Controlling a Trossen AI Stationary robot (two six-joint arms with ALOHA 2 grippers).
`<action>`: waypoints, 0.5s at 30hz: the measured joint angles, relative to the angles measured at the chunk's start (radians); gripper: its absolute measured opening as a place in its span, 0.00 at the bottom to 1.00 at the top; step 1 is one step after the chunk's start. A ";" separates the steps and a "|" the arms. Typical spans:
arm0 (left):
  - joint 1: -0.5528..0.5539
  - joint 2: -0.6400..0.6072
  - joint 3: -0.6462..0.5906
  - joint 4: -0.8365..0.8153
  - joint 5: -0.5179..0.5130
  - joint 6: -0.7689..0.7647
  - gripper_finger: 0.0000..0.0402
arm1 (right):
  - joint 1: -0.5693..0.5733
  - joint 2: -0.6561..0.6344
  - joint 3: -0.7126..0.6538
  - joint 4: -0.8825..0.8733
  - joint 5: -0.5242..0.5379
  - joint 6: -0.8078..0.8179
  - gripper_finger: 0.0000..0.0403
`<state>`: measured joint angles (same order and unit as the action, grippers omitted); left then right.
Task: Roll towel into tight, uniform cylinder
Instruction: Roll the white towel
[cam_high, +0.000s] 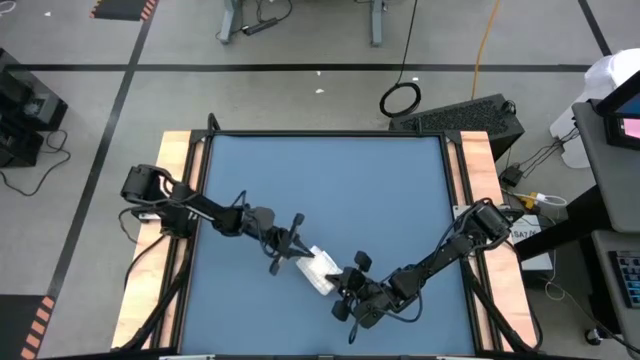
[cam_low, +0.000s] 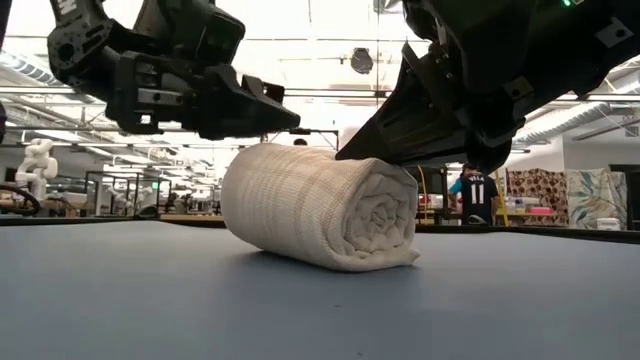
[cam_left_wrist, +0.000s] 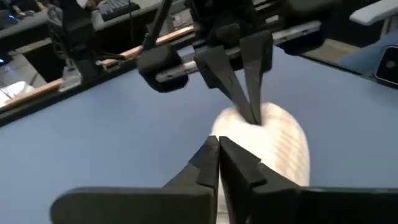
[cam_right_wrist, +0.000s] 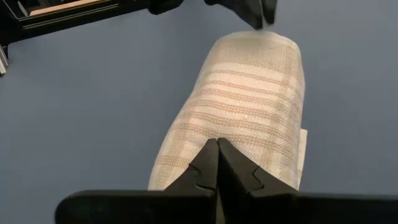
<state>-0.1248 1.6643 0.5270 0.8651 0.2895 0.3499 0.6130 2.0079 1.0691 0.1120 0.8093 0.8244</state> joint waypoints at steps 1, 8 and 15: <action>0.002 0.014 0.001 0.008 0.007 -0.005 0.02 | -0.002 0.000 0.000 -0.001 0.000 0.000 0.00; 0.023 0.168 0.073 0.040 -0.005 -0.036 0.03 | -0.005 0.000 -0.001 -0.015 0.007 0.002 0.00; 0.044 0.265 0.131 0.053 -0.005 -0.080 0.04 | -0.004 0.000 -0.001 -0.026 0.010 0.052 0.00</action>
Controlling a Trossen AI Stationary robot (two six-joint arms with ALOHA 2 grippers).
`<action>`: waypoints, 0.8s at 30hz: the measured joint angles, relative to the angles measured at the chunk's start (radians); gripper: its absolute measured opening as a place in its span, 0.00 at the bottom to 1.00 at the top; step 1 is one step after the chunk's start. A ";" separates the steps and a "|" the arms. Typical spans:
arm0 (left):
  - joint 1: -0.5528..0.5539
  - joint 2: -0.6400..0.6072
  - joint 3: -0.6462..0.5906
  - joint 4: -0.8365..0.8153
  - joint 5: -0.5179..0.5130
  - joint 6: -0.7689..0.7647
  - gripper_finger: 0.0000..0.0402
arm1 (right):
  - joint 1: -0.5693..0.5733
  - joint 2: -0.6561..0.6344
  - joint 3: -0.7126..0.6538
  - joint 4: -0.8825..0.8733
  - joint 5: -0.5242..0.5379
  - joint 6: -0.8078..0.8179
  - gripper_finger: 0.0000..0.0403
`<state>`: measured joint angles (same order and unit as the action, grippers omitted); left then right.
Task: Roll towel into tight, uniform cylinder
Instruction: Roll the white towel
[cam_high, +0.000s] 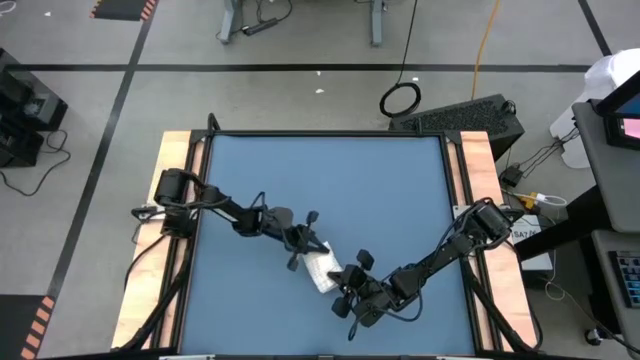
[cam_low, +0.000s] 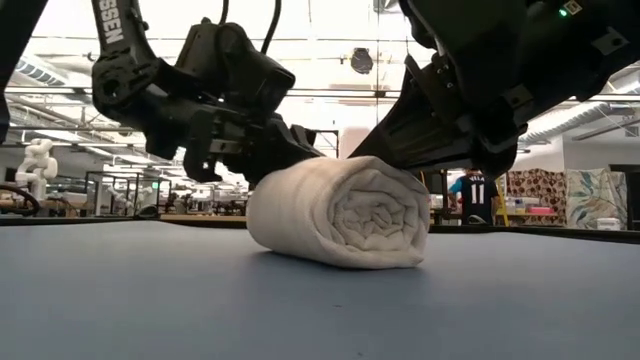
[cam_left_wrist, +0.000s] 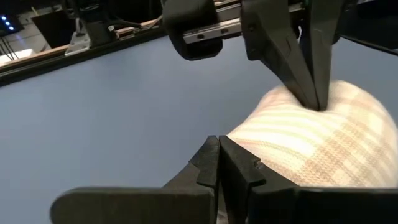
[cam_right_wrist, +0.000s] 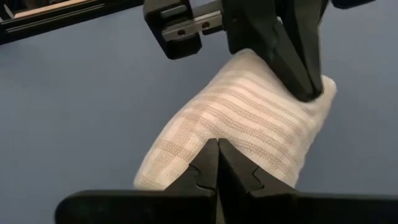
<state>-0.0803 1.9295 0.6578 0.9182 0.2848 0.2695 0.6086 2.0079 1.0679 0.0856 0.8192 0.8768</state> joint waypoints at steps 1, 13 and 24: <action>0.002 0.007 0.003 0.001 0.007 -0.001 0.04 | 0.001 0.000 0.000 0.001 0.001 -0.001 0.00; 0.003 0.010 0.002 -0.033 0.022 -0.003 0.04 | 0.006 0.000 0.000 0.016 -0.003 -0.051 0.00; 0.003 0.012 0.002 -0.057 0.024 -0.002 0.04 | 0.017 -0.013 -0.002 0.010 0.027 -0.121 0.00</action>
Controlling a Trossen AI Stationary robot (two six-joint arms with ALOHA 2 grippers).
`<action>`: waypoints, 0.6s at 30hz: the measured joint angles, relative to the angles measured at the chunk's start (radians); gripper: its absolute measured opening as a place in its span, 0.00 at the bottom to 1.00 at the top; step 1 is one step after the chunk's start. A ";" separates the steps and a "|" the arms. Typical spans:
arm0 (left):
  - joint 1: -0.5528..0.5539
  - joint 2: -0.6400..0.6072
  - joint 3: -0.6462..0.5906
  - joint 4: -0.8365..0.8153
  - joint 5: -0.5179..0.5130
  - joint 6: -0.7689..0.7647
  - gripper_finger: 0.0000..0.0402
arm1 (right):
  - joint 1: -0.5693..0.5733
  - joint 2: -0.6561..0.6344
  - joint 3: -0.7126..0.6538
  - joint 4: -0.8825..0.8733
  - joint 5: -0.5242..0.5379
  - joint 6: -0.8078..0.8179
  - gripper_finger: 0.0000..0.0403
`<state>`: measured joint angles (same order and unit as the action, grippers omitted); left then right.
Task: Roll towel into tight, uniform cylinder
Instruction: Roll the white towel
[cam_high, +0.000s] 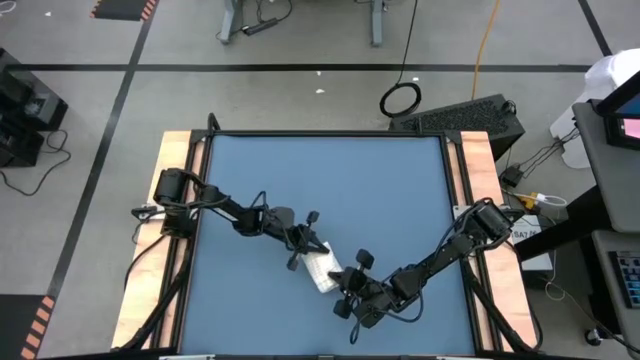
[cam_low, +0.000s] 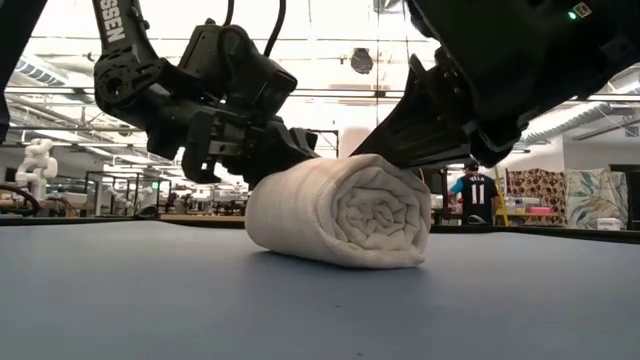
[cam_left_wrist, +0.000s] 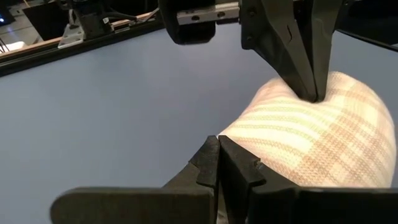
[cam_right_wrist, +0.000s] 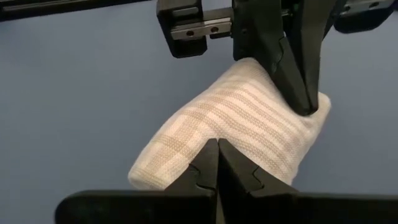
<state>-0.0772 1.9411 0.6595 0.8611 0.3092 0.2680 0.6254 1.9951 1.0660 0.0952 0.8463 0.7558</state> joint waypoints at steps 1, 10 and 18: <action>0.000 0.000 0.000 -0.003 0.000 0.000 0.04 | 0.000 -0.003 0.000 -0.001 0.000 -0.010 0.00; -0.002 0.000 -0.001 -0.009 -0.007 0.008 0.04 | -0.013 -0.005 0.000 0.005 0.044 -0.015 0.00; -0.002 0.002 -0.003 0.003 -0.017 0.009 0.04 | -0.029 0.024 0.001 0.054 0.093 0.072 0.00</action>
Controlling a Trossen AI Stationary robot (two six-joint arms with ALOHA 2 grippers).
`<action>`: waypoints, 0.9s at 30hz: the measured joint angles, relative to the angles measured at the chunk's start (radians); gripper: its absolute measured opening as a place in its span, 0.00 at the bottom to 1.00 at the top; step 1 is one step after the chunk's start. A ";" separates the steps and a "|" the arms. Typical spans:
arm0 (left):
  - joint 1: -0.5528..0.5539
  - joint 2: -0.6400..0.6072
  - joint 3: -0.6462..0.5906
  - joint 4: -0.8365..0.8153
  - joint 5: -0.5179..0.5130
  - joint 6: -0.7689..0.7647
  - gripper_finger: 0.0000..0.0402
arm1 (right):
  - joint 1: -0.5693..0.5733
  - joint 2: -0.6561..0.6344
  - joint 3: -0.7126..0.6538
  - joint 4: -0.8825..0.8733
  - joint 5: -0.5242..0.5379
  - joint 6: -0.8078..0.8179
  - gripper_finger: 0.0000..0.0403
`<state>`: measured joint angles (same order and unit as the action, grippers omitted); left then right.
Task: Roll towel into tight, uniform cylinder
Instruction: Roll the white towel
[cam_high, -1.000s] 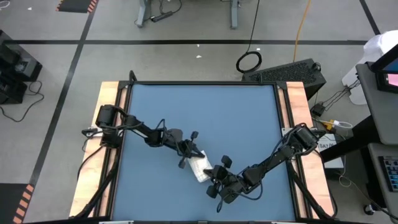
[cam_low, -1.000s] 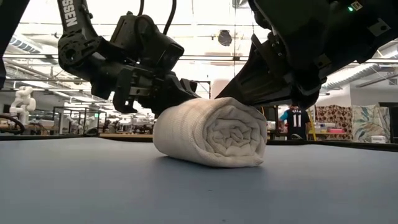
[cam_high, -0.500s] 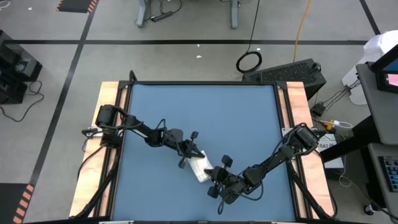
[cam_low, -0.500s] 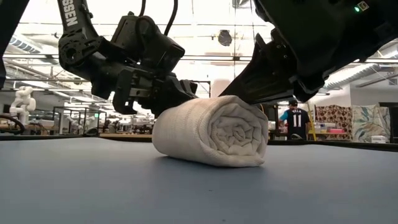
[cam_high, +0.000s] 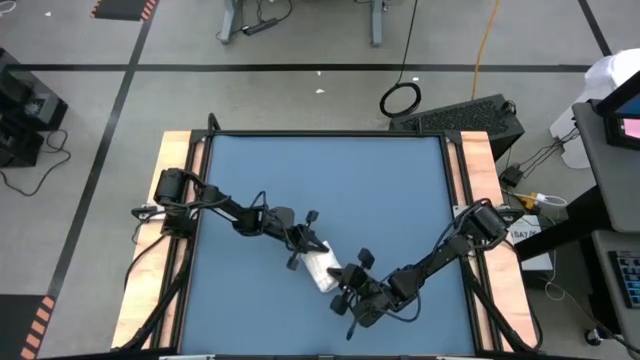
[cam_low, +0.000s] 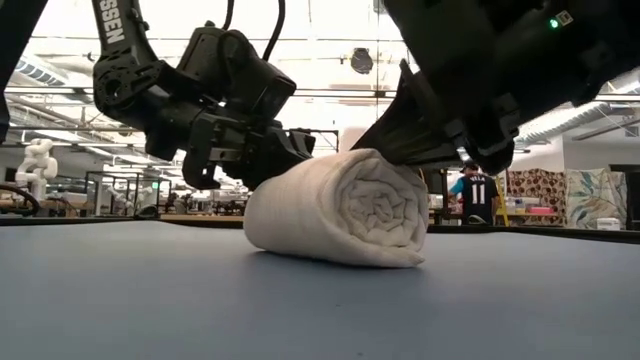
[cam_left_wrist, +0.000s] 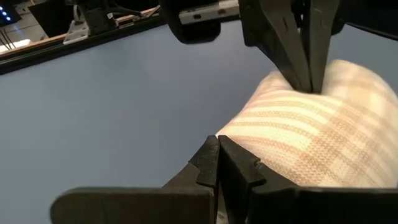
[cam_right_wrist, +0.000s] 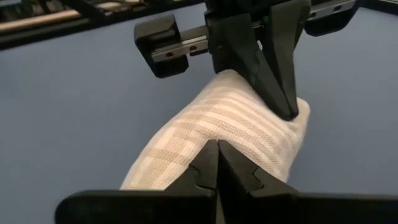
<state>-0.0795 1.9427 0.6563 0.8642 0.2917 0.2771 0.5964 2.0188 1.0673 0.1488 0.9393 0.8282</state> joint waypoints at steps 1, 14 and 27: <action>0.000 0.000 0.000 0.002 0.000 0.000 0.04 | 0.000 0.013 0.001 0.022 0.006 -0.001 0.00; -0.001 0.000 0.000 0.008 0.005 0.000 0.04 | 0.017 0.107 0.005 0.055 0.054 0.136 0.00; 0.001 -0.089 -0.001 -0.026 0.005 0.065 0.04 | 0.025 0.109 0.003 0.062 0.065 0.131 0.00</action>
<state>-0.0788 1.8539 0.6552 0.8378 0.2970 0.3425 0.6212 2.1281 1.0702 0.2105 1.0039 0.9596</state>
